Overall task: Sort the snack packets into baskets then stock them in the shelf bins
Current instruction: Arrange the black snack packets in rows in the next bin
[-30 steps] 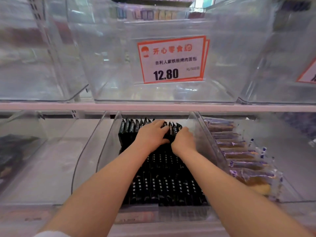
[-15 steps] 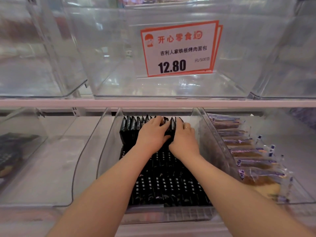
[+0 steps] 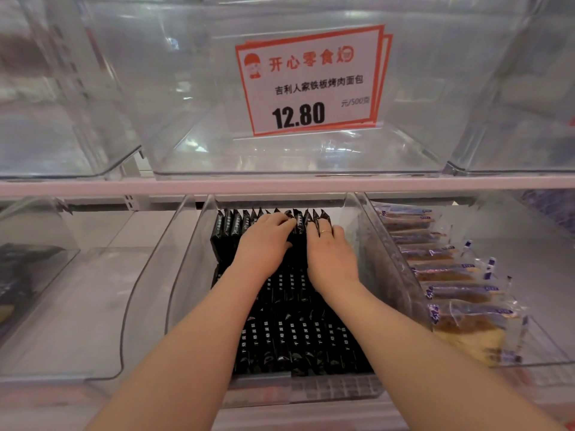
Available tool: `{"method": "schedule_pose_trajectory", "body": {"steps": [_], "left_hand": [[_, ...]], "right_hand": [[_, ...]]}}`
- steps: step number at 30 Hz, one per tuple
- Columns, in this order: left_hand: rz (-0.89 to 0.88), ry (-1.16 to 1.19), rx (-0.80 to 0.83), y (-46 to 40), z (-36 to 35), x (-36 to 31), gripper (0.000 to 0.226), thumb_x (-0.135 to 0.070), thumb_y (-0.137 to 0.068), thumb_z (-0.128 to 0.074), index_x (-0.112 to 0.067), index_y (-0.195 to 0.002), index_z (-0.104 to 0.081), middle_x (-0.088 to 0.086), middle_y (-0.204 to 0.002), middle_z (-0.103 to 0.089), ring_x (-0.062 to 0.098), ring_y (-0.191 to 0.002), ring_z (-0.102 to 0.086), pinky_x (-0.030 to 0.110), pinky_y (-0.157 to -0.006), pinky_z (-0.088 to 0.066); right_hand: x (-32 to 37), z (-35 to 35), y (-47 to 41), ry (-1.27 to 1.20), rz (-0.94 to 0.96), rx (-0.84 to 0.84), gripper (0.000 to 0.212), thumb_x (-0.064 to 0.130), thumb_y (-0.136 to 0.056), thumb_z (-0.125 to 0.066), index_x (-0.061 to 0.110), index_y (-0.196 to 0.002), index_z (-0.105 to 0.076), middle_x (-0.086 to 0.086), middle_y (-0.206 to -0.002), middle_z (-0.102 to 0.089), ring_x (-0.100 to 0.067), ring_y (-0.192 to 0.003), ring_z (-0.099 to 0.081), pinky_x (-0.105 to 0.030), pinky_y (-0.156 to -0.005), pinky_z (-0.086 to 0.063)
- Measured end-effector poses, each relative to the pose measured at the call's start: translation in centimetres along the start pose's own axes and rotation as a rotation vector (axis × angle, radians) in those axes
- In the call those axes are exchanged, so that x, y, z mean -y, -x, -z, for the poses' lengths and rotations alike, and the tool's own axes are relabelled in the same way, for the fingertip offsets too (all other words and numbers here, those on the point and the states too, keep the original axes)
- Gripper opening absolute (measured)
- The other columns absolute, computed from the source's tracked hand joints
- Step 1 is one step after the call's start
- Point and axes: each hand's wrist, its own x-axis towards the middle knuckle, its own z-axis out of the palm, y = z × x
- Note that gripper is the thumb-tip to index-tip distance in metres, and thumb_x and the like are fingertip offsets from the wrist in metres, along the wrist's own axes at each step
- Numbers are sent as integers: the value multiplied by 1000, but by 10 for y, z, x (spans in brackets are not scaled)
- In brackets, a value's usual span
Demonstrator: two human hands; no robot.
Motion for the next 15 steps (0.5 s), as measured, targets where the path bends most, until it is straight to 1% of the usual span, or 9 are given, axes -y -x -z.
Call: {"method": "schedule_pose_trajectory", "body": {"steps": [3, 5, 7, 8, 9, 11, 12, 13, 15], "left_hand": [[21, -38, -83, 4, -8, -3, 50, -20, -91, -55, -13, -138, -39, 1, -140, -42, 20, -130, -35, 32, -99, -37], [12, -47, -60, 5, -7, -3, 52, -21, -92, -53, -12, -140, -35, 2, -142, -41, 20, -133, -31, 31, -103, -34], [0, -47, 16, 8, -3, -5, 62, -23, -92, -52, -10, -146, -23, 5, -150, -31, 21, -141, -20, 29, -112, -21], [-16, -67, 49, 9, 2, -8, 66, -24, -92, -52, -10, -147, -18, 6, -153, -25, 22, -143, -15, 29, -115, -13], [-32, -81, 58, 12, 7, -11, 67, -25, -92, -52, -9, -147, -18, 7, -153, -24, 23, -143, -14, 29, -116, -10], [-41, -38, 16, 20, 20, -25, 58, -26, -92, -50, -10, -143, -28, 7, -147, -33, 23, -138, -24, 30, -113, -20], [-53, 15, -10, 25, 27, -36, 51, -25, -92, -49, -12, -140, -35, 6, -142, -40, 22, -133, -31, 31, -108, -29], [-81, 78, -39, 31, 34, -48, 47, -23, -92, -48, -13, -137, -39, 5, -136, -45, 22, -127, -37, 32, -101, -36], [-197, 176, -100, 47, 45, -77, 48, -17, -90, -49, -14, -137, -41, 6, -130, -49, 23, -120, -45, 35, -90, -44]], "right_hand": [[-1, 4, 4, 15, -2, 100, 75, 11, -84, -56, 7, -146, -13, -14, -152, -18, -33, -134, -26, -38, -105, -33], [2, 10, 9, 46, 8, 156, 83, 15, -86, -55, 9, -148, -1, -13, -156, -6, -34, -141, -13, -40, -115, -19], [4, 23, 14, 116, 26, 173, 84, 18, -89, -52, 8, -148, 6, -13, -158, 3, -34, -144, -2, -42, -118, -5], [6, 34, 18, 160, 45, 162, 80, 18, -91, -49, 5, -148, 6, -15, -157, 2, -34, -144, 0, -43, -118, -2], [7, 44, 24, 198, 71, 137, 73, 18, -92, -46, 3, -148, -1, -18, -156, -4, -35, -144, -5, -43, -118, -4], [2, 66, 42, 190, 153, 14, 53, 13, -87, -49, 0, -136, -35, -22, -143, -36, -38, -132, -32, -44, -111, -23], [-7, 77, 53, 160, 206, -100, 40, 9, -80, -55, 1, -119, -53, -20, -126, -52, -37, -116, -49, -43, -99, -38], [-20, 87, 64, 97, 242, -233, 28, 5, -73, -59, 3, -101, -62, -18, -109, -62, -36, -97, -59, -40, -83, -47], [-58, 105, 86, -19, 221, -419, 21, 3, -68, -59, 4, -88, -66, -15, -93, -65, -33, -75, -61, -35, -62, -49]]}}
